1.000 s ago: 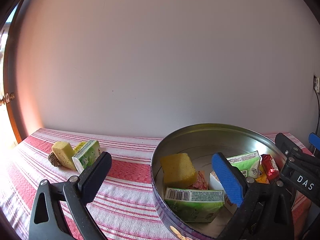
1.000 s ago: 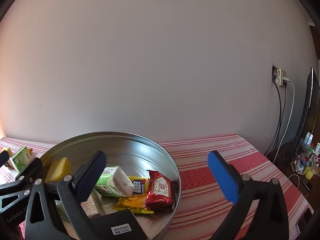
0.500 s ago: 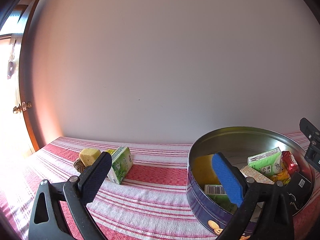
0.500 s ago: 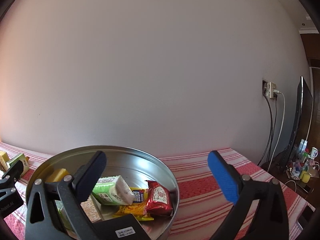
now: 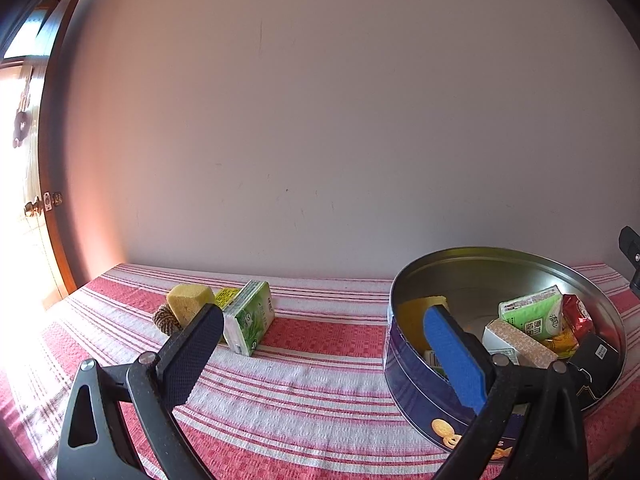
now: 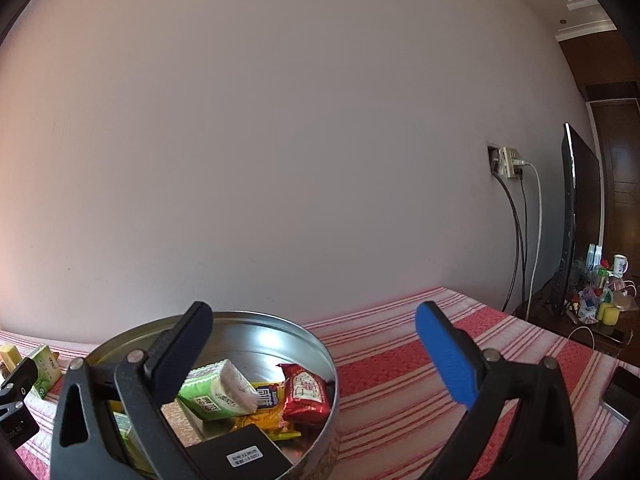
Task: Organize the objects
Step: 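Withdraw both open tools from the tin toward the remaining items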
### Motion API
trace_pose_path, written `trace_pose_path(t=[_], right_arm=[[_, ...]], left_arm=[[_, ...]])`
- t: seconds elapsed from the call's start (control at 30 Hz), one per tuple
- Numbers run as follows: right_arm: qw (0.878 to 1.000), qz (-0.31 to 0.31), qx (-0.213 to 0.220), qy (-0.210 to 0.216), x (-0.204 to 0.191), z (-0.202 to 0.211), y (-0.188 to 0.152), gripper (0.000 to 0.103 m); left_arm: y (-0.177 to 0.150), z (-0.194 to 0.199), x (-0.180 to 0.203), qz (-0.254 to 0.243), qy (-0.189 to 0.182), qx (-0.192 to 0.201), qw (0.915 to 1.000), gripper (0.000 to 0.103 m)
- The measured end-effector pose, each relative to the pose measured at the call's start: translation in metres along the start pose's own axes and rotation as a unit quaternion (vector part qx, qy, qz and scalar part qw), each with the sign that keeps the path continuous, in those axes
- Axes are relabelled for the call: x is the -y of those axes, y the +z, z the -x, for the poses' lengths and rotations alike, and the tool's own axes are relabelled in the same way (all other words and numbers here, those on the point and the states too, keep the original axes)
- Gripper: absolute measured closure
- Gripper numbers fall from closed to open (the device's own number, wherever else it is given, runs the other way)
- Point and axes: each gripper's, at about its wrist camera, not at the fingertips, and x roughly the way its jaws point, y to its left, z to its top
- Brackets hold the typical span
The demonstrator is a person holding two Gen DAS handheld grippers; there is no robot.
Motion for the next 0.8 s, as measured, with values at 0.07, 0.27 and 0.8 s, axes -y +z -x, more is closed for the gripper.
trace_pose_path(t=[0.07, 0.27, 0.8], right_arm=[[1.0, -0.007, 0.003, -0.01, 0.002, 0.005, 0.0, 0.0], [0.999, -0.028, 0.006, -0.029, 0.001, 0.021, -0.004, 0.0], [1.0, -0.024, -0.003, -0.017, -0.055, 0.053, -0.013, 0.0]], left_arm=[[-0.002, 0.0, -0.003, 0.0, -0.005, -0.004, 1.0, 0.002], [-0.005, 0.0, -0.009, 0.003, -0.011, -0.017, 0.9998, 0.002], [-0.008, -0.004, -0.054, 0.001, -0.009, -0.031, 0.9995, 0.002]])
